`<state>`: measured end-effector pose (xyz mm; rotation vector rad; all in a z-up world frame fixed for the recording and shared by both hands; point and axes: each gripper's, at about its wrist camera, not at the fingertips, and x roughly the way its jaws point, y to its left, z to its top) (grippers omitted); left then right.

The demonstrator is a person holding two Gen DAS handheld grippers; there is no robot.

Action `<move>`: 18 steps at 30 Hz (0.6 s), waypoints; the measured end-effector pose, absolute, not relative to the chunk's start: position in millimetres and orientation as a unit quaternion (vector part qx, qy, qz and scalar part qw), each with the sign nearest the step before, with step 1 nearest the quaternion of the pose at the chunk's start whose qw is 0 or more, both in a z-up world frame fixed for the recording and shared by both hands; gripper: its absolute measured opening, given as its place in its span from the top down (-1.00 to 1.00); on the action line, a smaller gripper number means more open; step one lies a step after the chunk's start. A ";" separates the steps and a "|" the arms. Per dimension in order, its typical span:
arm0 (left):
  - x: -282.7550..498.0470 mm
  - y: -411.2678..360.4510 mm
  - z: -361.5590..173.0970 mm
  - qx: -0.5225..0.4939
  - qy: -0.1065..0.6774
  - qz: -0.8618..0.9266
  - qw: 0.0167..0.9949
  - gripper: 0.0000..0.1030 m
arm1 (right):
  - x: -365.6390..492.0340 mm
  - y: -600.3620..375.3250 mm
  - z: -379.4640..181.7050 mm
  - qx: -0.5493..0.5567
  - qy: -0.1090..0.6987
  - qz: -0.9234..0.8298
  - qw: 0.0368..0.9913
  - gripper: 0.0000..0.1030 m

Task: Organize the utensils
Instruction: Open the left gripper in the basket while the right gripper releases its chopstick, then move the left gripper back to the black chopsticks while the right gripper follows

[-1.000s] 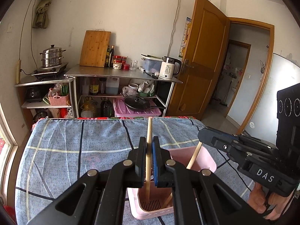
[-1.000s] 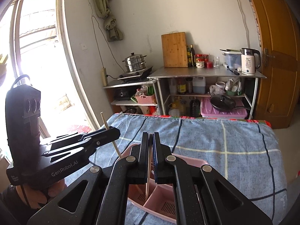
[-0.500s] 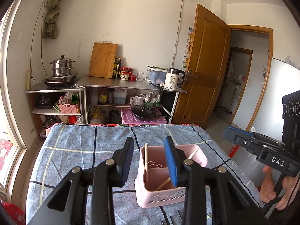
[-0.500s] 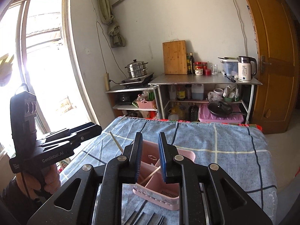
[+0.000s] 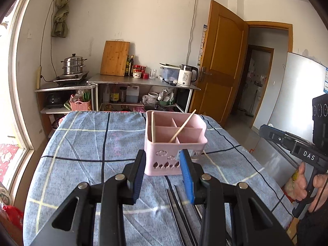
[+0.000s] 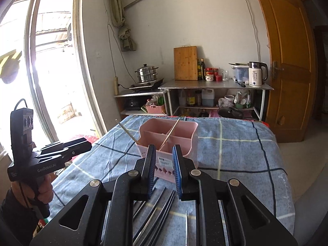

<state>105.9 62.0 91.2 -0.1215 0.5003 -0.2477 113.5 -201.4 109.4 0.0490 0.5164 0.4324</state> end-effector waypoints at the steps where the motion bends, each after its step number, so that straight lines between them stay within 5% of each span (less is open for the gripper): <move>1: 102.0 61.7 87.3 -0.061 0.250 -0.122 0.959 0.30 | 109.7 -202.8 106.9 0.025 0.255 0.214 0.943 0.66; 18: 102.8 46.0 32.1 -0.057 0.320 -0.129 0.937 0.30 | 104.3 -208.0 54.2 0.049 0.319 0.209 0.923 0.66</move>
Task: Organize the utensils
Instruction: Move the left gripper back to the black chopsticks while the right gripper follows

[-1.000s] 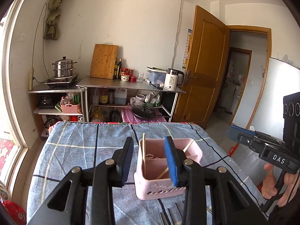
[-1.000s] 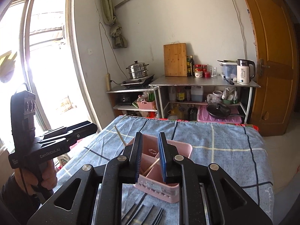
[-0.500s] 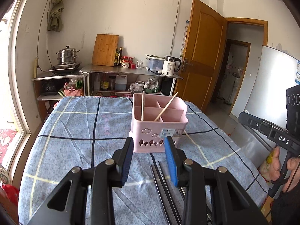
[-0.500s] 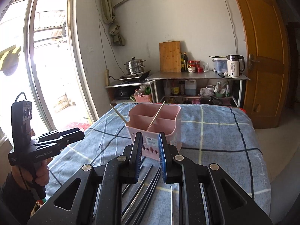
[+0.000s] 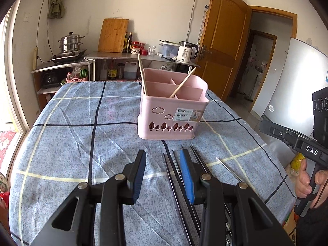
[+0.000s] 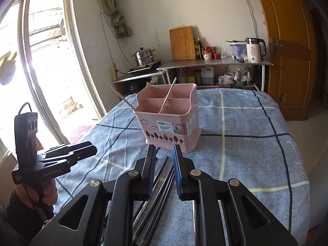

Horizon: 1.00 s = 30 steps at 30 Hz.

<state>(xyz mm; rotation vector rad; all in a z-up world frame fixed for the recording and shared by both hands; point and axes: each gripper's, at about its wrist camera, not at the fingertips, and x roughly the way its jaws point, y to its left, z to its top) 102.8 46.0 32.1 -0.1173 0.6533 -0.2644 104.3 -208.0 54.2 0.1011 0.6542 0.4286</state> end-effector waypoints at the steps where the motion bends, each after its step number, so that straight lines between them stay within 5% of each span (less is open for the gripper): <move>1: 105.2 43.7 27.9 -0.055 0.325 -0.130 0.935 0.30 | 106.5 -207.4 50.1 0.049 0.325 0.207 0.921 0.66; 30: 154.8 0.5 -48.0 0.004 0.435 -0.105 0.894 0.30 | 156.9 -169.5 -56.4 -0.008 0.471 0.172 0.865 0.71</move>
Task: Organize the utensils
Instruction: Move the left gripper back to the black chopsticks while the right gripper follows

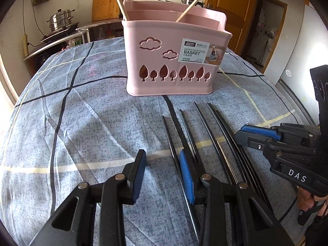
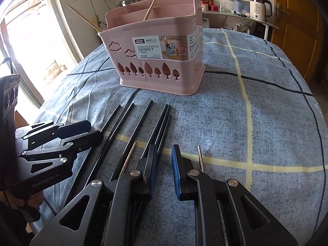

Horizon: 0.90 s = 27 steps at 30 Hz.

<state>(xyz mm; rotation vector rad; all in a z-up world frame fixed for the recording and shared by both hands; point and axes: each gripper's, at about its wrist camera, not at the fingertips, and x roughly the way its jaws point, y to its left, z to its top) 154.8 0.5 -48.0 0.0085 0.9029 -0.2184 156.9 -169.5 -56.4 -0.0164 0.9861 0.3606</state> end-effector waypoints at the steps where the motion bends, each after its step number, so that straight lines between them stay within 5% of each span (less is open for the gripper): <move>1: 154.0 -0.7 -47.9 0.009 0.435 -0.103 0.895 0.30 | 156.7 -168.7 -56.0 -0.012 0.470 0.170 0.866 0.71; 27: 156.9 -4.7 -46.8 0.018 0.437 -0.090 0.895 0.30 | 158.3 -160.5 -52.5 -0.027 0.483 0.147 0.863 0.71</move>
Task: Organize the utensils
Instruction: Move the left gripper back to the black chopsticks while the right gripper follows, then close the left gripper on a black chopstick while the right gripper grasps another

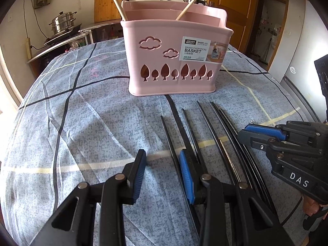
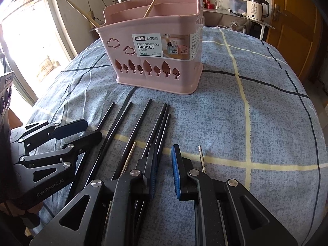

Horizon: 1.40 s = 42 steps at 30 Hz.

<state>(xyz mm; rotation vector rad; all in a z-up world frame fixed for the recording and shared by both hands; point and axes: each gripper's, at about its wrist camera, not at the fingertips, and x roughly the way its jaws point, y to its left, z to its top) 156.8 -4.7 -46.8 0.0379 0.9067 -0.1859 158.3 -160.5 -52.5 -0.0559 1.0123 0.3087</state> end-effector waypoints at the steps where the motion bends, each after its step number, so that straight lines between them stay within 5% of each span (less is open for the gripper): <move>1: 156.9 -5.1 -46.9 0.020 0.438 -0.089 0.895 0.30 | 157.8 -161.9 -54.1 -0.034 0.487 0.141 0.862 0.71; 20: 186.7 -9.3 -45.6 0.008 0.463 -0.104 0.880 0.31 | 184.6 -160.2 -56.8 -0.033 0.497 0.136 0.856 0.85; 25: 184.7 -14.1 -45.4 0.011 0.467 -0.108 0.878 0.84 | 185.2 -162.5 -55.9 -0.021 0.498 0.144 0.855 0.88; 42: 146.8 -0.9 34.1 -0.013 0.397 -0.147 0.906 0.88 | 154.0 -178.6 28.8 0.015 0.406 0.183 0.895 0.91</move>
